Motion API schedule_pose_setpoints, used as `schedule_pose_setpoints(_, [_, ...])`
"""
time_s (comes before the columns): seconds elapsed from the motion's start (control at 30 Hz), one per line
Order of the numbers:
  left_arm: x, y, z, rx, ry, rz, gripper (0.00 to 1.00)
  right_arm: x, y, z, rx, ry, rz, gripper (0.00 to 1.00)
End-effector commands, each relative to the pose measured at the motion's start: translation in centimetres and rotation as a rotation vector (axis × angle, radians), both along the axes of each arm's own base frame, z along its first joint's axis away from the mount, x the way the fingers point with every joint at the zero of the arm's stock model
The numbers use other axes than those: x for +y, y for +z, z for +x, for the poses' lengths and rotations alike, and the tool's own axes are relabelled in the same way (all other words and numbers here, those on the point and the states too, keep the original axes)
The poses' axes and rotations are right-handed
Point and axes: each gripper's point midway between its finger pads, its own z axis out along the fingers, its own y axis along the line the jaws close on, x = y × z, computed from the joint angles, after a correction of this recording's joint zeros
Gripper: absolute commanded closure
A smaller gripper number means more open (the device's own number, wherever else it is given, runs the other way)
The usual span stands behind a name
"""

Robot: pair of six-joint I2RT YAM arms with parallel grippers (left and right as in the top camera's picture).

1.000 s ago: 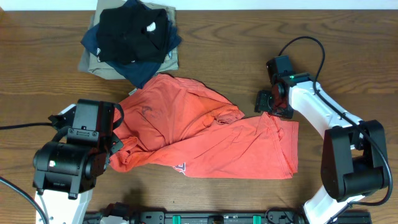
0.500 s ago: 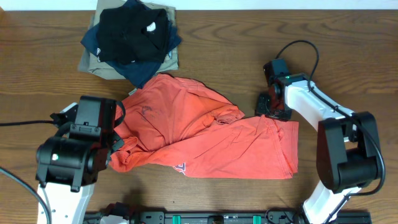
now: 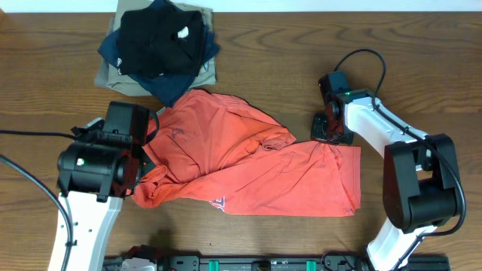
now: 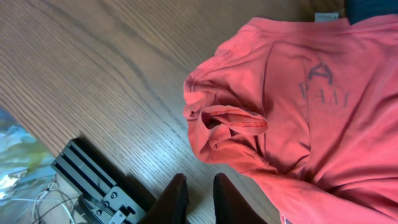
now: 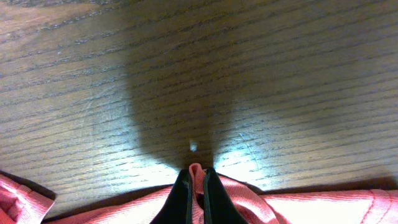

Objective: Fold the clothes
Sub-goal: 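Grasp the shirt's right hem with the right gripper and pull it rightward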

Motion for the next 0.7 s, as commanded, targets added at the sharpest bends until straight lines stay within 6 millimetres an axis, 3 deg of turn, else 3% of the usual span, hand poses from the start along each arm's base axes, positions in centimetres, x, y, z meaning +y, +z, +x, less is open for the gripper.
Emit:
schedule_pose_setpoints(0.0, [0.3,0.1,0.1,0.005,0.013,0.016,0.83,-0.1,0.5,0.6,-0.004,-0.011,-0.016,0.99])
schedule_pose_setpoints(0.27, [0.3,0.1,0.6,-0.011,0.012,0.014,0.83,-1.8,4.3,2.8,-0.017,-0.073,-0.018,0.99])
schedule_pose_setpoints(0.37, [0.2,0.0,1.0,-0.016,0.012,0.013,0.73,-2.3,6.4,3.7,-0.028,-0.089,-0.019,0.99])
schedule_pose_setpoints(0.67, [0.0,-1.8,2.3,0.064,0.012,0.027,0.69,-4.9,12.3,5.2,-0.056,-0.159,-0.025,0.99])
